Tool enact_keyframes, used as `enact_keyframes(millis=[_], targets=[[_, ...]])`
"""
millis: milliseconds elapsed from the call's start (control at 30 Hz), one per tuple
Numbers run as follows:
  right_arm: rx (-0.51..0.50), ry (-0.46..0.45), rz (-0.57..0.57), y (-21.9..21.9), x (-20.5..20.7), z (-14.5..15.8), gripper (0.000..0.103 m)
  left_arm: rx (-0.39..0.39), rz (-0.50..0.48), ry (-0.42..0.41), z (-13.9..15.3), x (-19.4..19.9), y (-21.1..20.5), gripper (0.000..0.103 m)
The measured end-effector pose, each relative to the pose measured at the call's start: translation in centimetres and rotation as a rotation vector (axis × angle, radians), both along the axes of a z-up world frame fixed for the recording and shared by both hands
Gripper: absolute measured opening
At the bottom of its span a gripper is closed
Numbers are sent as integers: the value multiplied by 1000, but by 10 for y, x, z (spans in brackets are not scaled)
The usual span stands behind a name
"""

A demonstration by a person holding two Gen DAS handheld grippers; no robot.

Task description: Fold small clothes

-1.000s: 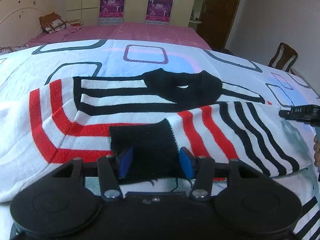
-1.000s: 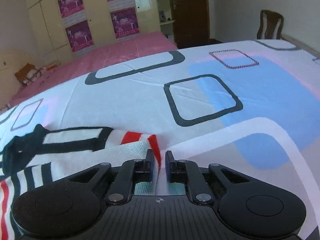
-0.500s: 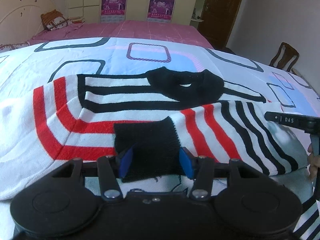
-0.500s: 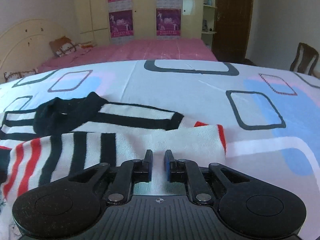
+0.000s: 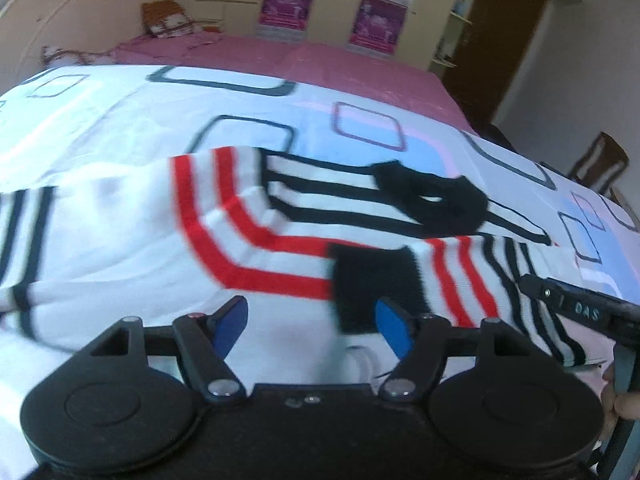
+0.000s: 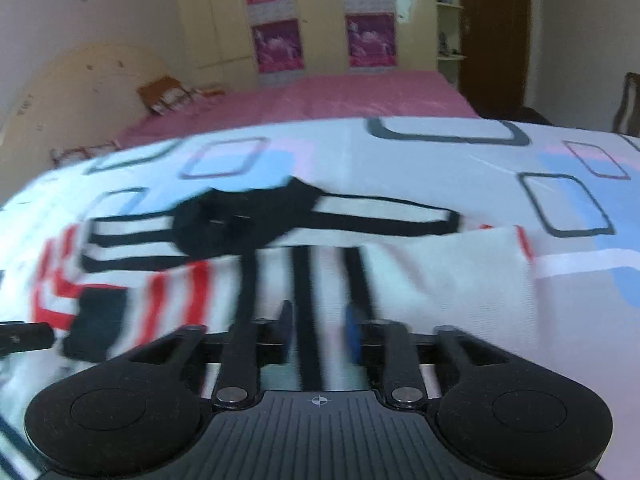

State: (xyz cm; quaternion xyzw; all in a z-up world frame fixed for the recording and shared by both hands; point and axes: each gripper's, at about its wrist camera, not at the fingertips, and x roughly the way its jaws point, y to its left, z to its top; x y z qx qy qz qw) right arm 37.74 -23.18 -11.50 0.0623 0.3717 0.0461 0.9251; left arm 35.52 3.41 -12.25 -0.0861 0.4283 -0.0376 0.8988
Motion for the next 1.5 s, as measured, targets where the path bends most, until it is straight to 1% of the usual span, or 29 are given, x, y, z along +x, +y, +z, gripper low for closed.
enact_keyframes(millis=[167, 333, 433, 633, 700, 800, 867, 933, 1000, 1067, 1133, 1233, 1300, 1367, 1400, 1467, 1500], targets=[[31, 22, 71, 41, -4, -1, 41, -12, 108, 18, 3, -16, 44, 71], [38, 22, 129, 77, 3, -3, 41, -12, 211, 21, 5, -33, 91, 71], [46, 16, 154, 98, 11, -3, 41, -26, 286, 8, 7, -42, 121, 71], [47, 3, 179, 132, 21, -3, 41, -28, 420, -1, 8, -54, 178, 71], [34, 5, 172, 138, 24, -8, 41, -40, 477, -1, 6, -58, 198, 71], [-19, 64, 183, 149, 32, -27, 41, -57, 544, -4, 4, -65, 225, 71], [-52, 43, 194, 153, 31, -30, 41, -70, 582, 4, 1, -65, 240, 70], [-43, 44, 194, 152, 32, -28, 41, -101, 623, 9, -4, -68, 256, 70], [-11, 34, 180, 149, 31, -25, 41, -138, 658, 12, -11, -65, 268, 71], [-18, 38, 176, 150, 31, -26, 41, -157, 669, -1, -17, -61, 279, 72], [-34, 38, 179, 152, 31, -30, 41, -151, 664, -25, -20, -55, 284, 74], [-46, 35, 178, 154, 30, -29, 41, -147, 672, -69, -25, -46, 292, 72], [-40, 31, 170, 153, 29, -26, 41, -137, 686, -97, -27, -44, 295, 64], [-43, 23, 163, 154, 28, -26, 41, -114, 706, -116, -29, -43, 297, 46], [-54, 36, 166, 156, 30, -30, 41, -110, 713, -123, -30, -43, 299, 41], [-70, 23, 167, 158, 30, -33, 41, -101, 728, -128, -30, -45, 301, 18], [-79, 24, 166, 159, 30, -33, 41, -112, 728, -130, -31, -45, 304, 14]])
